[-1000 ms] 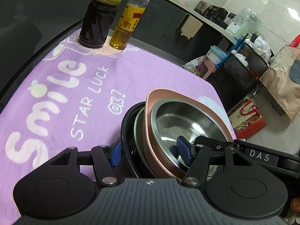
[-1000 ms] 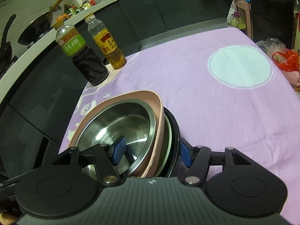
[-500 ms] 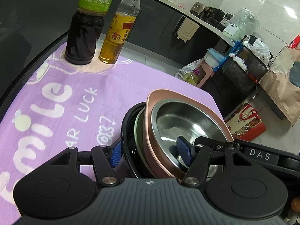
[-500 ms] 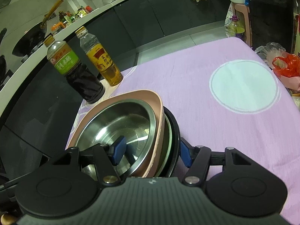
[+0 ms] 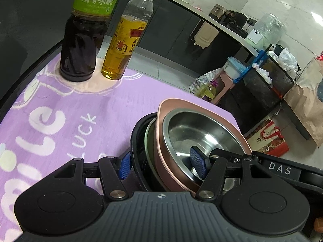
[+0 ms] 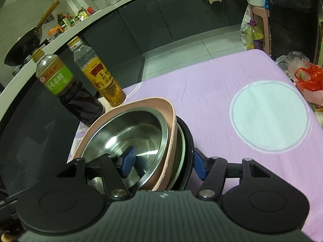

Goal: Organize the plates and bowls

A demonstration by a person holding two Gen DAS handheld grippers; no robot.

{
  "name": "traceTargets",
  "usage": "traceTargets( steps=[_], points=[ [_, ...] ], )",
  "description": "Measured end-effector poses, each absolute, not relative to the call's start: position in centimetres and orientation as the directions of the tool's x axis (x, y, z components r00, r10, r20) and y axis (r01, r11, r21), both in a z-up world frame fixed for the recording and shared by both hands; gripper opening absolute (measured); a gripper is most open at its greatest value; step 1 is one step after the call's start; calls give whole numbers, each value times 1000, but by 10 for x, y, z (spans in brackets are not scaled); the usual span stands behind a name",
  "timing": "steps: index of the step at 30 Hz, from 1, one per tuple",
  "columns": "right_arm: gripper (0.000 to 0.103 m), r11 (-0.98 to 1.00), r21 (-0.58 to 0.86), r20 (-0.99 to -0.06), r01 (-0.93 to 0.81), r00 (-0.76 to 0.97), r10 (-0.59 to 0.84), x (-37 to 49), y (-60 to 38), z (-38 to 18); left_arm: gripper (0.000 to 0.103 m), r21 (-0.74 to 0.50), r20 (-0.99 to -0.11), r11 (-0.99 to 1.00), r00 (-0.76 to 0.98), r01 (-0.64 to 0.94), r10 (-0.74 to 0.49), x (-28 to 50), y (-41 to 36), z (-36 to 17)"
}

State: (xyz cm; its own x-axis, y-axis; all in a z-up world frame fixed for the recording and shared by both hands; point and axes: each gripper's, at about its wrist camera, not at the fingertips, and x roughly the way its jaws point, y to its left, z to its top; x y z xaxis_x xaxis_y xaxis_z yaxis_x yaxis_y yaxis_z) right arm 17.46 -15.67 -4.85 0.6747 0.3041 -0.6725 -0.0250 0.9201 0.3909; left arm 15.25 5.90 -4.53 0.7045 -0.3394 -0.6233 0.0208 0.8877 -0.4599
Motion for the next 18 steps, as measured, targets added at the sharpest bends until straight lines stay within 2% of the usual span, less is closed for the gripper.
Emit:
traceTargets(
  steps=[9,18],
  points=[
    [48,917,398,-670,-5,681,294,204,-163,-51,57,-454,-619,891,711,21,-333,184,55,-52],
    [48,914,406,-698,15,650,299,220,-164,-70,57,-462,-651,887,686,-16,-327,199,58,-74]
  ],
)
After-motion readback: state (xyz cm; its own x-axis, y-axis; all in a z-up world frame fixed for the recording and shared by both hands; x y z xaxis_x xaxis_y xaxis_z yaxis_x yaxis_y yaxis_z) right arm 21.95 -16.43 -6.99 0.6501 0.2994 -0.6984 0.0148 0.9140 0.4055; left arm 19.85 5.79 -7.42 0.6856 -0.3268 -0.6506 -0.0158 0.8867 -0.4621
